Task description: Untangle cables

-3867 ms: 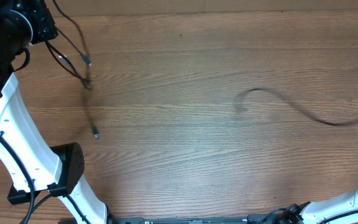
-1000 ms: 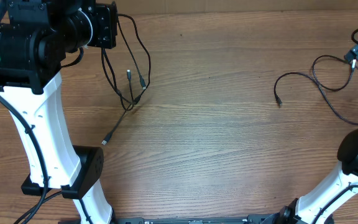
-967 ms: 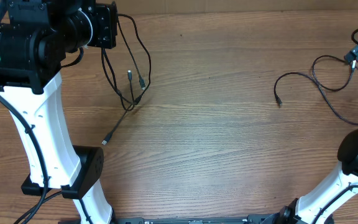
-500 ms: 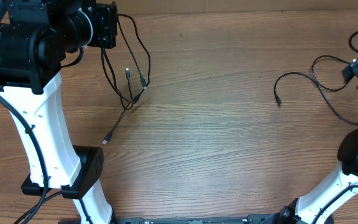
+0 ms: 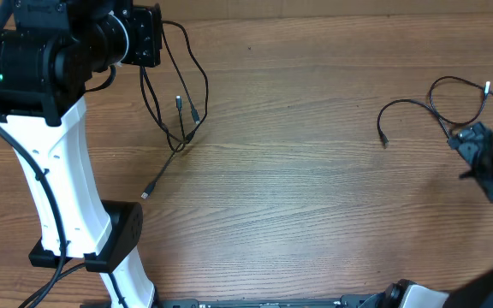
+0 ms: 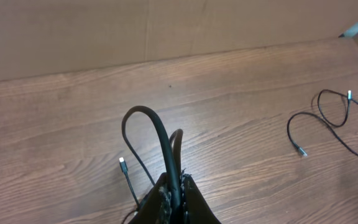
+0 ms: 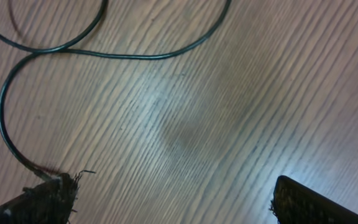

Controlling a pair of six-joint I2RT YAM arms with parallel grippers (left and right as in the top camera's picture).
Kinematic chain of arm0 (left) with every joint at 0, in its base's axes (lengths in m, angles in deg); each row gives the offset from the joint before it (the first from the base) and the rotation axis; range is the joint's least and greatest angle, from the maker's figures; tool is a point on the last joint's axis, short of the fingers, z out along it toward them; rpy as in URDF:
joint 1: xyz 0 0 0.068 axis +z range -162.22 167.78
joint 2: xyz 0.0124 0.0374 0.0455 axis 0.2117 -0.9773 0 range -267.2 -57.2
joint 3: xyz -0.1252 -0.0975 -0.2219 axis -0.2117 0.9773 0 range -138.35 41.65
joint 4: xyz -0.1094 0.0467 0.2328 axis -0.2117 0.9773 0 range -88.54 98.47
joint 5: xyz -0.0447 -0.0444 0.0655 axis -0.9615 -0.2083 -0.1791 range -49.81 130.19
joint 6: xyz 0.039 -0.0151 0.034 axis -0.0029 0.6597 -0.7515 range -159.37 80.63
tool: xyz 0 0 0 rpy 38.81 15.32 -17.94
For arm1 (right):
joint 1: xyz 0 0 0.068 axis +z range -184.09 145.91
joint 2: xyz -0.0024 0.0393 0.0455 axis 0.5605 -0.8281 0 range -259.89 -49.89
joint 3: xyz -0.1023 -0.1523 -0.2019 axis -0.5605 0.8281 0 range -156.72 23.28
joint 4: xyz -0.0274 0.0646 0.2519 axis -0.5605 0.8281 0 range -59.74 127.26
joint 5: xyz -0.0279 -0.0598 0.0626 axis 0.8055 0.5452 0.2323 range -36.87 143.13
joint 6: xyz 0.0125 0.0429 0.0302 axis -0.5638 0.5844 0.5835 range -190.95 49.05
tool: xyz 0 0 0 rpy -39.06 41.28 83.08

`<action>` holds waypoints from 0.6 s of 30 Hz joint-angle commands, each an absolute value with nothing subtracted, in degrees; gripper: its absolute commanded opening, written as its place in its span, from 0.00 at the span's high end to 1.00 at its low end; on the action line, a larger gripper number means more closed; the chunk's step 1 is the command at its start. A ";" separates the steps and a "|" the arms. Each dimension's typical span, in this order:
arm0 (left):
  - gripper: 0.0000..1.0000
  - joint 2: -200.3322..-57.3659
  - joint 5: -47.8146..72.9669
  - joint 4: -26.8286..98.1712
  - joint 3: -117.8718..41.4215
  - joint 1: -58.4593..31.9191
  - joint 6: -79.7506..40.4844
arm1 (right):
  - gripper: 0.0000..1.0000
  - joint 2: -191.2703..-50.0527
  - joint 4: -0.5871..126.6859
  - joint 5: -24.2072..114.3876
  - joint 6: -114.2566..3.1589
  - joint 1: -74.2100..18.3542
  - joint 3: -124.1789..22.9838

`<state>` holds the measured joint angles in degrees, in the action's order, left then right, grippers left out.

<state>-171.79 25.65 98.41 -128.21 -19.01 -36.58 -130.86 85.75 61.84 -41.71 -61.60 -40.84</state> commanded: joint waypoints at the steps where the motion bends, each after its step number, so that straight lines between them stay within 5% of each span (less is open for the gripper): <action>1: 0.96 -171.33 25.78 98.26 -126.68 -19.44 -38.13 | 0.00 -131.32 82.25 61.60 -37.82 -64.35 -32.77; 13: 0.95 -171.46 25.76 98.24 -125.26 -19.44 -38.09 | 0.00 -140.30 68.61 60.90 -36.64 -69.42 -25.69; 18: 0.96 -171.46 25.73 98.24 -125.26 -19.44 -38.05 | 0.27 -143.03 66.01 60.58 -36.73 -69.42 -25.69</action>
